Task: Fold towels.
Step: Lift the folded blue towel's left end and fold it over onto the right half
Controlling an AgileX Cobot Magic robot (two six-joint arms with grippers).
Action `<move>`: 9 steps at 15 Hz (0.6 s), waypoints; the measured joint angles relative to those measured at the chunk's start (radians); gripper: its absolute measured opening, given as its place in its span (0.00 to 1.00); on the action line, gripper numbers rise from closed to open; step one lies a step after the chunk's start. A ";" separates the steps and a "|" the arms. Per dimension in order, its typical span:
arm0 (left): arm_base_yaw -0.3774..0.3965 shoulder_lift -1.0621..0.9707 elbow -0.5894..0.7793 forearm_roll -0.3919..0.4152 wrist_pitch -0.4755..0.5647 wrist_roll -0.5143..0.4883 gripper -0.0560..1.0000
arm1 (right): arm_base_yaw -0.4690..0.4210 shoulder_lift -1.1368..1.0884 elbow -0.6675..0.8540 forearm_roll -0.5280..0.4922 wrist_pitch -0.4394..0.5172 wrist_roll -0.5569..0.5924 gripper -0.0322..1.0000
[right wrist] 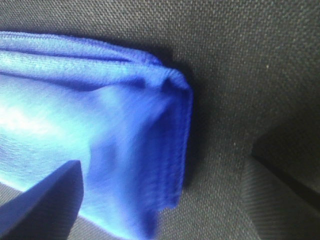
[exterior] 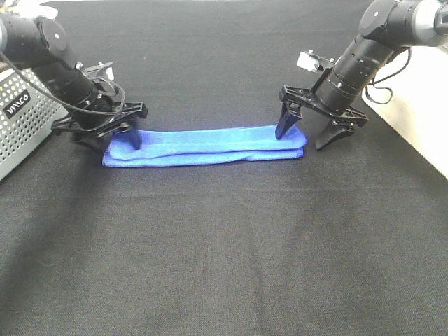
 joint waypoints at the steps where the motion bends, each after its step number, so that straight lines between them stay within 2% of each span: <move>1: -0.001 0.003 0.000 -0.015 -0.002 0.000 0.19 | 0.000 0.000 0.000 0.000 -0.001 0.000 0.82; 2: -0.002 0.003 0.000 -0.016 -0.002 0.000 0.12 | 0.000 0.000 0.000 -0.003 -0.002 0.000 0.82; 4: 0.000 0.003 -0.006 -0.018 0.006 0.000 0.13 | 0.000 0.000 0.000 -0.003 -0.004 0.000 0.82; 6: -0.001 0.001 -0.032 0.031 0.052 -0.014 0.13 | 0.000 -0.001 0.000 -0.003 0.000 0.000 0.82; 7: -0.003 -0.008 -0.051 0.107 0.098 -0.043 0.13 | 0.000 -0.005 0.000 -0.003 0.003 0.000 0.82; 8: -0.003 -0.024 -0.094 0.228 0.184 -0.081 0.13 | 0.000 -0.022 0.000 -0.003 0.004 0.000 0.82; 9: -0.003 -0.036 -0.140 0.297 0.251 -0.103 0.13 | 0.000 -0.038 0.000 -0.003 0.004 0.000 0.82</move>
